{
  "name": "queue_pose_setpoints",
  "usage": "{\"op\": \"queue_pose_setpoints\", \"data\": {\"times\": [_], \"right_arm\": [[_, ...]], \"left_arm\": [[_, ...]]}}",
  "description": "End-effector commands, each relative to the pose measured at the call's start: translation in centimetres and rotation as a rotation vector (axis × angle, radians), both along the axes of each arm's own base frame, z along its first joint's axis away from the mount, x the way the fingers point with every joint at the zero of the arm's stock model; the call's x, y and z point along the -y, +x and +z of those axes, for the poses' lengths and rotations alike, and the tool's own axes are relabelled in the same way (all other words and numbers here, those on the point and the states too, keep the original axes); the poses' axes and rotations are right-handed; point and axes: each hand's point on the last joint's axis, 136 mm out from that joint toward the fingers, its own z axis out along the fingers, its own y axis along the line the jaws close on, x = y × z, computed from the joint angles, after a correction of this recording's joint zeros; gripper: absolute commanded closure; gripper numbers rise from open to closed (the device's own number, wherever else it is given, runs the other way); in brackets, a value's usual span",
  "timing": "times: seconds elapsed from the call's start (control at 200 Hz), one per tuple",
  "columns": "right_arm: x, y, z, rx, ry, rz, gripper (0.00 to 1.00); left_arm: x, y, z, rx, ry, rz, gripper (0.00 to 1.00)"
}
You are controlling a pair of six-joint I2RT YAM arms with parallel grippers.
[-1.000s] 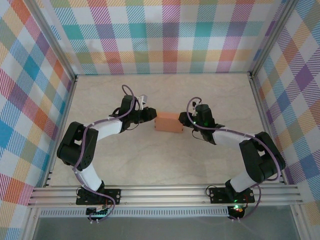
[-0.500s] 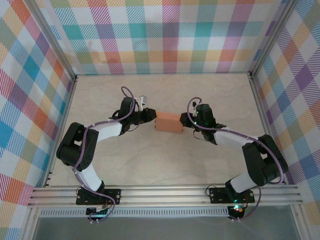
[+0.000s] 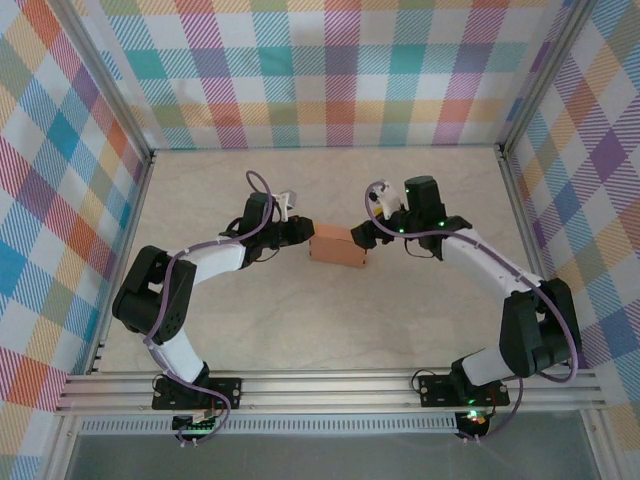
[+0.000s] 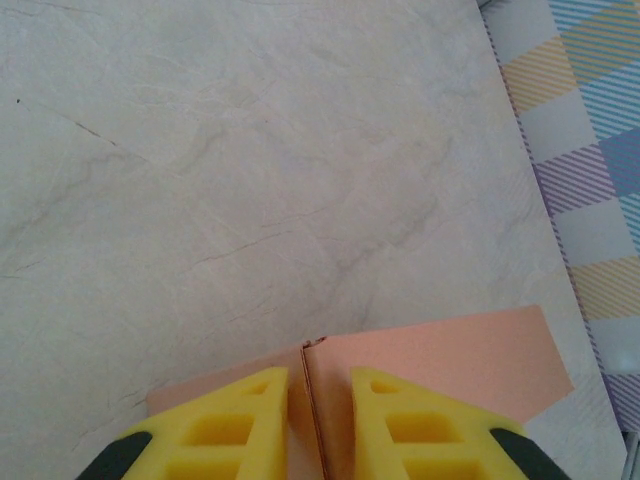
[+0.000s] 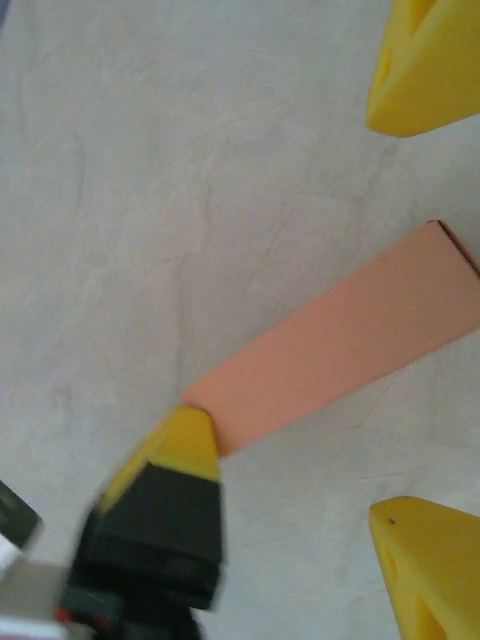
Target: Fold the paper box
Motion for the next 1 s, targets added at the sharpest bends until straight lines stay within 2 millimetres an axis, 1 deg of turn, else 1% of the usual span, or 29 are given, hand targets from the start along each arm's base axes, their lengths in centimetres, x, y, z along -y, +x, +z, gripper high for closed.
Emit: {"op": "queue_pose_setpoints", "data": {"times": [0.0, 0.15, 0.335, 0.475, 0.55, 0.61, 0.73, 0.8, 0.89, 0.935, 1.0], "right_arm": [[-0.2, -3.4, -2.2, -0.033, -0.084, 0.305, 0.08], [0.7, -3.0, -4.0, -0.070, -0.186, 0.383, 0.09], [1.2, -2.0, -5.4, -0.104, -0.252, 0.423, 0.14], [1.2, -1.7, -6.2, -0.131, -0.267, 0.435, 0.19], [1.3, -1.5, -6.5, -0.126, -0.278, 0.432, 0.25], [1.1, -1.5, -6.5, -0.118, -0.272, 0.446, 0.32], [0.9, -1.7, -6.5, -0.109, -0.262, 0.459, 0.37], [0.8, -1.7, -6.6, -0.108, -0.257, 0.467, 0.49], [0.6, -1.6, -6.8, -0.106, -0.266, 0.469, 0.50], [0.6, -1.4, -7.0, -0.102, -0.277, 0.467, 0.52], [0.6, -1.3, -7.2, -0.103, -0.286, 0.465, 0.52]], "left_arm": [[-2.7, -5.9, -9.0, -0.316, 0.219, -0.022, 0.80], [-2.6, -6.1, -8.9, -0.317, 0.217, -0.033, 0.80], [-2.8, -6.2, -9.2, -0.313, 0.219, -0.024, 0.80], [-2.7, -6.1, -9.4, -0.315, 0.215, -0.021, 0.80], [-2.6, -6.1, -9.2, -0.314, 0.209, -0.024, 0.80], [-2.5, -6.2, -9.3, -0.316, 0.206, -0.028, 0.80], [-2.3, -6.1, -9.4, -0.321, 0.201, -0.032, 0.80], [-2.2, -6.0, -9.2, -0.320, 0.195, -0.036, 0.80], [-2.2, -6.0, -9.0, -0.316, 0.193, -0.037, 0.80], [-2.1, -6.0, -8.9, -0.313, 0.192, -0.039, 0.80], [-2.2, -6.0, -8.8, -0.311, 0.193, -0.037, 0.80]]}}
